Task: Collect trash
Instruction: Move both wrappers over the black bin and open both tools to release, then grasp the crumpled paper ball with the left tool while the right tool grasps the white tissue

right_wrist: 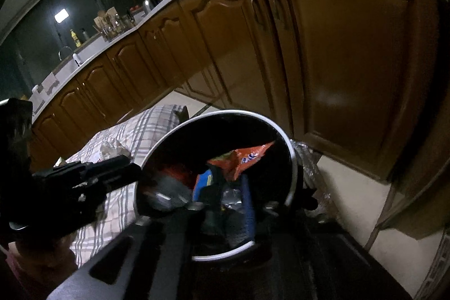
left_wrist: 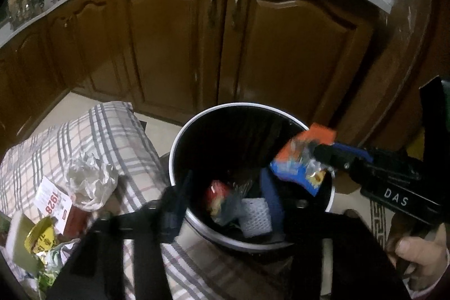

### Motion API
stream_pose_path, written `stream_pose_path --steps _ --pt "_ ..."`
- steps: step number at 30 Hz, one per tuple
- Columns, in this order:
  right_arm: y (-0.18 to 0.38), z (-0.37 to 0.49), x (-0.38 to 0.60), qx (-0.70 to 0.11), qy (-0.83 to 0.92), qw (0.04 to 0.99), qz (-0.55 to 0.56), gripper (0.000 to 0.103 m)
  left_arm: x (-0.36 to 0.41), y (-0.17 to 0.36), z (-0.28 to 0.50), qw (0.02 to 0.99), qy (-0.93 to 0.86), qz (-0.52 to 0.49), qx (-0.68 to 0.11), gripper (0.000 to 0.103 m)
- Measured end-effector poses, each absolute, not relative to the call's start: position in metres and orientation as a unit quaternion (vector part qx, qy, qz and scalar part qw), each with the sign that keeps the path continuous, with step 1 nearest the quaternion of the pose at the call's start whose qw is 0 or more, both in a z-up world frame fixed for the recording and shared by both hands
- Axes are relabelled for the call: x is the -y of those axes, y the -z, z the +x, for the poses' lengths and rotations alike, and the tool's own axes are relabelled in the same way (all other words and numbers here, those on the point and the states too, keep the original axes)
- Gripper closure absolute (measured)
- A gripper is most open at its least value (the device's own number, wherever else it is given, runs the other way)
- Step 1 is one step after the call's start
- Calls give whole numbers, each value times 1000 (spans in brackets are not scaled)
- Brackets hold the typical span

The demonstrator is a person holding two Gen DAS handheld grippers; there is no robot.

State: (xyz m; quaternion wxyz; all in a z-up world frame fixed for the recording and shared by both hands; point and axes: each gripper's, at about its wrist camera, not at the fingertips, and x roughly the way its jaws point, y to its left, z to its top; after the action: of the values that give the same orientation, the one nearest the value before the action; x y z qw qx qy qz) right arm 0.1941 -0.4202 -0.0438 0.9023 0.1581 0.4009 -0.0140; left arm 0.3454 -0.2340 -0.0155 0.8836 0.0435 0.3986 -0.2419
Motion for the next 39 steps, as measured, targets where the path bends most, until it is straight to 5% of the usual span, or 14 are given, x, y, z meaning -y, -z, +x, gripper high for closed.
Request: stream_pose_path --steps 4,9,14,39 --pt "46 191 424 -400 11 901 167 60 228 17 338 881 246 37 -403 52" --pt "43 179 422 -392 10 902 180 49 204 17 315 883 243 18 -401 45" --pt "37 168 410 -378 9 906 190 23 173 17 280 898 216 14 -383 38" --pt "44 137 293 -387 -60 897 203 17 23 5 167 917 119 -64 -375 38"
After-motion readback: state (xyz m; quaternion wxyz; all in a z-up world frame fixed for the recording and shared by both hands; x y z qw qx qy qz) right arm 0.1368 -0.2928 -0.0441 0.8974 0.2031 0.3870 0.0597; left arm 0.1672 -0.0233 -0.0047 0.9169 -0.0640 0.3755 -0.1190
